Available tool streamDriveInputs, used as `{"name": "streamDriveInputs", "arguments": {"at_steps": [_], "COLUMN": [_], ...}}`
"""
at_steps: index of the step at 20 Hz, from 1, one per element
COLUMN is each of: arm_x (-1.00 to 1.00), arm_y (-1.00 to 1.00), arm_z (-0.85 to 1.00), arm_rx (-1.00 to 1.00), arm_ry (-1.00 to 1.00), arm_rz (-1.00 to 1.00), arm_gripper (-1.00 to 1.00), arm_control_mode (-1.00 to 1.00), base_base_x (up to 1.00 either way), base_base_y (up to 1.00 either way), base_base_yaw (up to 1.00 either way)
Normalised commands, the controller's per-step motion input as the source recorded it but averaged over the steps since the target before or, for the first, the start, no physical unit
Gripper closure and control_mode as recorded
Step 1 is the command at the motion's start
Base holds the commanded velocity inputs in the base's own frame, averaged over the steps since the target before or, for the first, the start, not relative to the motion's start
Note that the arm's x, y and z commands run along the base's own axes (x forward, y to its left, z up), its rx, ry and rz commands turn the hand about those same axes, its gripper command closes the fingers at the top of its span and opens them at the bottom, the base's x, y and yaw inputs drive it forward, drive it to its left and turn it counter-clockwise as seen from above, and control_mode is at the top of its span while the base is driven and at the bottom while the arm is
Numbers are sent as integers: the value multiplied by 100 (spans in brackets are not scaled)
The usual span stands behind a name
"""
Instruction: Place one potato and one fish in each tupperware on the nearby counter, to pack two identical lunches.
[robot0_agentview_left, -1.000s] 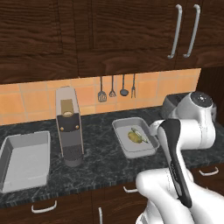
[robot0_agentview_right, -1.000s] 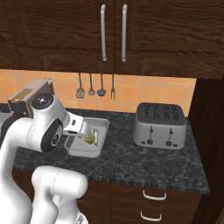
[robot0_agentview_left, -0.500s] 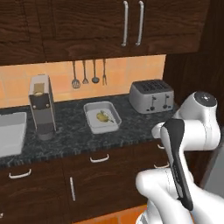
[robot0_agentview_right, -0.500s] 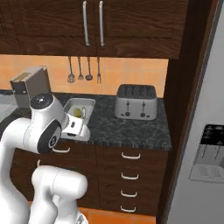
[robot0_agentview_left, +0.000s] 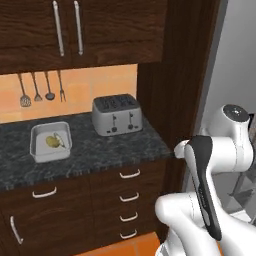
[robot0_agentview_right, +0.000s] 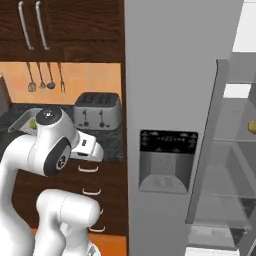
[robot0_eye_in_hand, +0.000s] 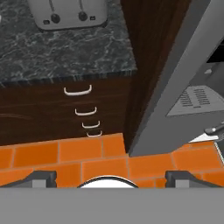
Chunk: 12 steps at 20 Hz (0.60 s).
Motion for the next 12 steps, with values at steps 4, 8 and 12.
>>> {"name": "streamDriveInputs", "arguments": {"at_steps": [4,8,12], "arm_x": [0,0,0], "arm_y": [0,0,0], "arm_z": [0,0,0], "arm_rx": [0,0,0], "arm_ry": [0,0,0], "arm_rz": [0,0,0], "arm_gripper": [-100,-100,-100], "arm_control_mode": [100,100,100], "base_base_x": [15,29,32], "base_base_y": [-100,-100,-94], "base_base_yaw": [-5,0,0]}}
